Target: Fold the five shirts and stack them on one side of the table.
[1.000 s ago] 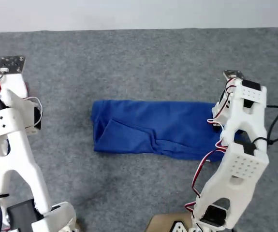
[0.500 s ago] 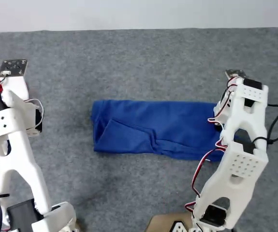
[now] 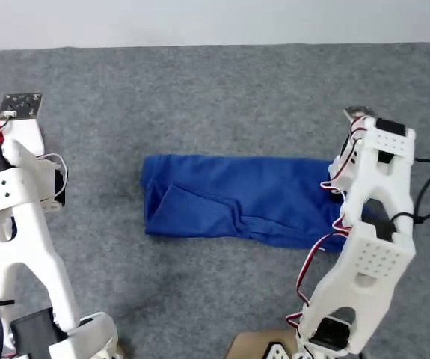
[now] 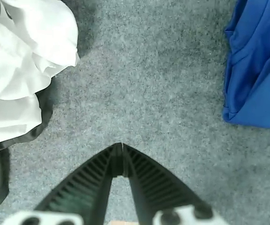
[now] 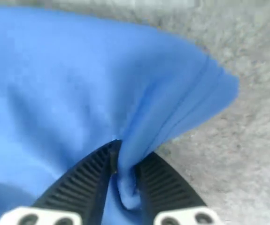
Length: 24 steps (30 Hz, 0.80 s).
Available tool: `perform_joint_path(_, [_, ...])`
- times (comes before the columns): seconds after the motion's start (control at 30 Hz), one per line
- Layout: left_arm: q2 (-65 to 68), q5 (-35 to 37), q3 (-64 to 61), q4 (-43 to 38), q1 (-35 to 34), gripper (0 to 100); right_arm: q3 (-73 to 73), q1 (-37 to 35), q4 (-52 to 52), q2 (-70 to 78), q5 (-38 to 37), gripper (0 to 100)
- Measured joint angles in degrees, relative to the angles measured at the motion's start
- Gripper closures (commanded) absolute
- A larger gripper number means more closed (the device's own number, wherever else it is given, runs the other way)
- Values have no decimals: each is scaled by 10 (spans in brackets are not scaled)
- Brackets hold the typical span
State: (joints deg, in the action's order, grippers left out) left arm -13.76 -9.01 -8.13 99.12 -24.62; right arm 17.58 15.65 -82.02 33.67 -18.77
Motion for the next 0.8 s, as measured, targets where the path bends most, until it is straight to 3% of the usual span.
perform_joint_path(0.3, [0,0,0,0,0,992,0,6,-24,-47,-22,987])
perform_joint_path(0.8, [0,0,0,0,0,992,0,111,-18,-47,-126,987])
